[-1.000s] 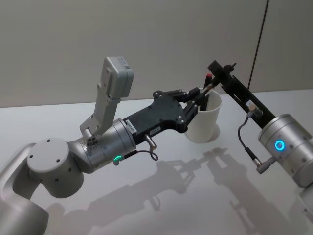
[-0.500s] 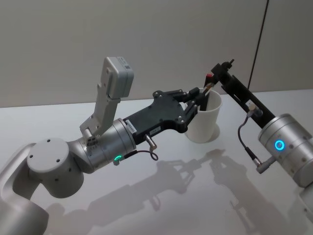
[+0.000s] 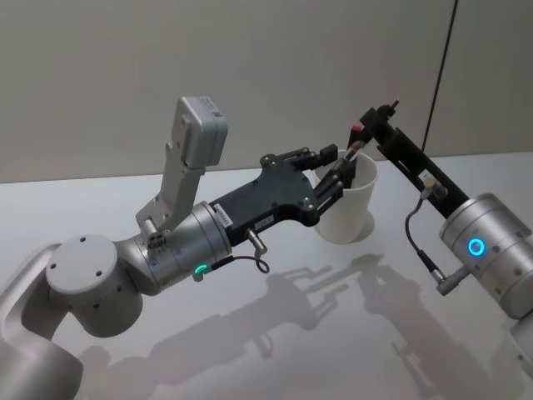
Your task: Place the pen into the pen holder.
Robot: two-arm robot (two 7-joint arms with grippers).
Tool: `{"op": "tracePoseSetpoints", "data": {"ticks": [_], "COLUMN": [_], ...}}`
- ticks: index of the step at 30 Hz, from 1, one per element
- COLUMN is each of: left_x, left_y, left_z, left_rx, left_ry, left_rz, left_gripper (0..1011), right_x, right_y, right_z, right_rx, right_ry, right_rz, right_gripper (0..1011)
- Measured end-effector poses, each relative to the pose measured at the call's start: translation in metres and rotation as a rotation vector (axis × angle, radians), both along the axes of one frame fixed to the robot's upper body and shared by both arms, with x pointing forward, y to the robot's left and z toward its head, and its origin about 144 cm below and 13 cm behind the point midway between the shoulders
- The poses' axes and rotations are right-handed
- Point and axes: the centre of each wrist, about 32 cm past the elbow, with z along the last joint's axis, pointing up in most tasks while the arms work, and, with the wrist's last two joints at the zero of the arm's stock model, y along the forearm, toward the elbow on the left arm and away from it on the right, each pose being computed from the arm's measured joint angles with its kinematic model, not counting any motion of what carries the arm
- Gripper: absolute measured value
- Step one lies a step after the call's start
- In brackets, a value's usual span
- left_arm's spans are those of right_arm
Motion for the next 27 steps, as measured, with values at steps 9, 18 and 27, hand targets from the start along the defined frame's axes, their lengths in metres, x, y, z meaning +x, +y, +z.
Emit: {"op": "tracePoseSetpoints", "data": {"ticks": [9,18,27], "left_x": [0.0,0.0,0.0], "left_y": [0.0,0.0,0.0], "left_z": [0.0,0.0,0.0], "left_rx": [0.0,0.0,0.0], "left_ry": [0.0,0.0,0.0], "left_rz": [0.0,0.0,0.0], "left_gripper": [620,868,1003], "right_x": [0.0,0.0,0.0031], "right_y": [0.0,0.0,-0.0076], "right_z": [0.0,-0.0001,-0.0014], "right_rx": [0.0,0.0,-0.015], "right_ry": [0.0,0.0,-0.019], "right_rz": [0.0,0.0,-0.015], "right_gripper": [131,130,131]}}
